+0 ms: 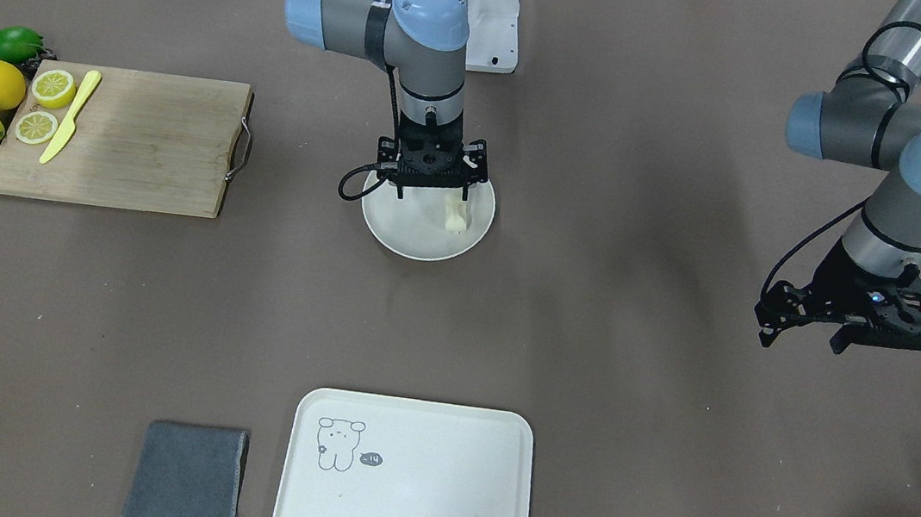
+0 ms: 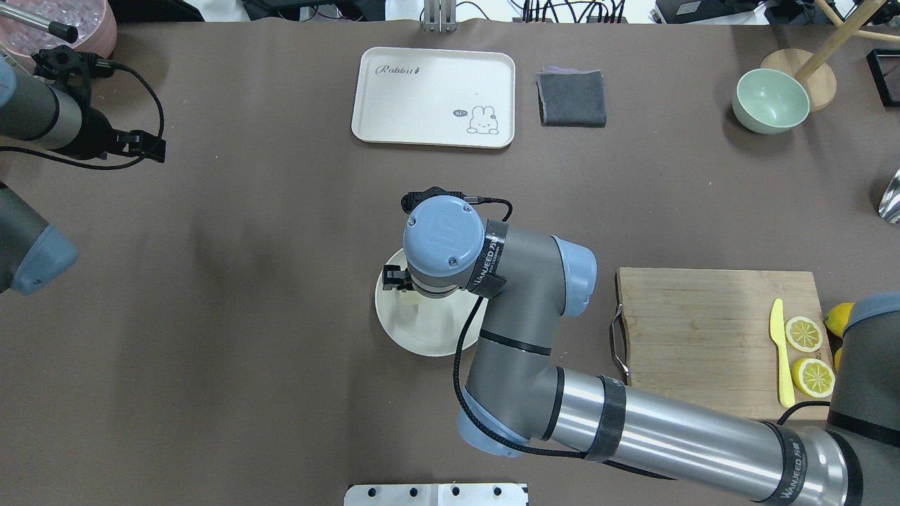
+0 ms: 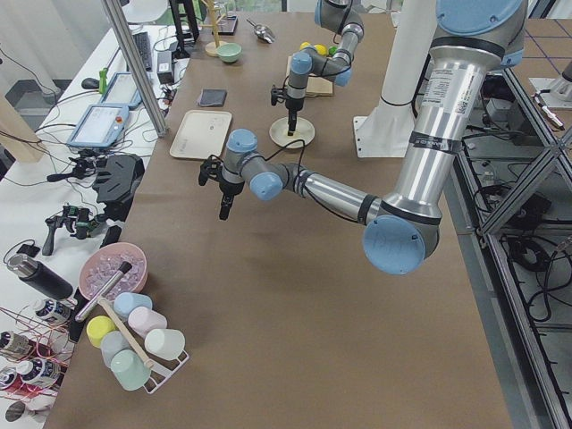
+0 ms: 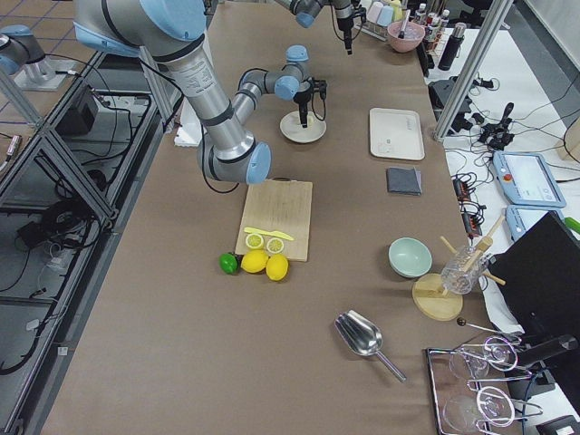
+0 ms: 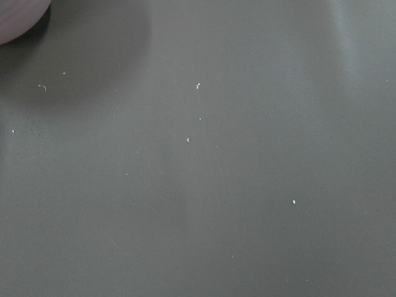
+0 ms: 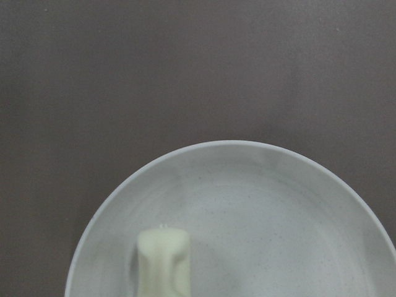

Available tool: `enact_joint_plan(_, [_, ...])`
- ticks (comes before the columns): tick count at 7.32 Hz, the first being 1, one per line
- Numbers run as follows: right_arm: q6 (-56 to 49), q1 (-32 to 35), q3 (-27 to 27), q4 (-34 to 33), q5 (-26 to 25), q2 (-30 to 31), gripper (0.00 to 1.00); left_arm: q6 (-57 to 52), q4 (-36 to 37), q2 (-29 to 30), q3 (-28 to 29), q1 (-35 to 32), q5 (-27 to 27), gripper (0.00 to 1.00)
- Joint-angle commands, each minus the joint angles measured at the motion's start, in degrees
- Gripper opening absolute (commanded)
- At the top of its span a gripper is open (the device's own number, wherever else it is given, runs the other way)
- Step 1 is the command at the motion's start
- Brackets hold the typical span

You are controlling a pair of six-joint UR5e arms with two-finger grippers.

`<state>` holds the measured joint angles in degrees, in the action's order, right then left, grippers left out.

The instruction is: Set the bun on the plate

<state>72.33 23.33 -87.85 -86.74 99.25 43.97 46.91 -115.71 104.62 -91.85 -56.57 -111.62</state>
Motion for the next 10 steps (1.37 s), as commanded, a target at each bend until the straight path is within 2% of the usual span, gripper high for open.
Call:
enact_joint_plan(1, [0.00, 0.22, -0.30, -0.71, -0.46, 1.20, 1.00, 0.28, -0.04, 0.06, -0.17, 0.32, 0.00, 0.98])
enact_joint_plan(3, [-0.09, 2.41, -2.13, -1.75, 1.28, 1.12, 1.00, 0.37, -0.13, 0.15, -0.26, 0.67, 0.00, 0.98])
enact_joint_plan(4, [-0.17, 5.56, -7.11, -6.90, 6.25, 1.46, 1.00, 0.37, -0.04, 0.41, -0.43, 0.67, 0.00, 0.98])
enact_joint_plan(5, [-1.31, 9.33, -14.46, -11.82, 11.09, 4.25, 1.00, -0.15, -0.04, 1.20, -0.09, 0.76, 0.00, 0.98])
enact_joint_plan(6, [-4.88, 13.80, -19.15, -12.57, 15.49, 9.67, 1.00, -0.42, -1.17, 1.20, -0.17, 0.93, 0.00, 0.98])
enact_joint_plan(7, [-11.01, 18.72, -21.46, -12.57, 17.97, 15.30, 1.00, -0.42, -5.88, 0.16, 0.35, 0.94, 0.26, 0.98])
enact_joint_plan(9, [-26.99, 29.17, -21.57, -12.57, 21.40, 24.80, 1.00, -0.60, -7.07, -0.21, 4.12, -0.37, 0.79, 0.98])
enact_joint_plan(10, [-37.34, 36.36, -21.14, -12.66, 25.07, 29.54, 1.00, -0.77, -6.98, -0.29, 4.57, -2.56, 0.53, 0.98])
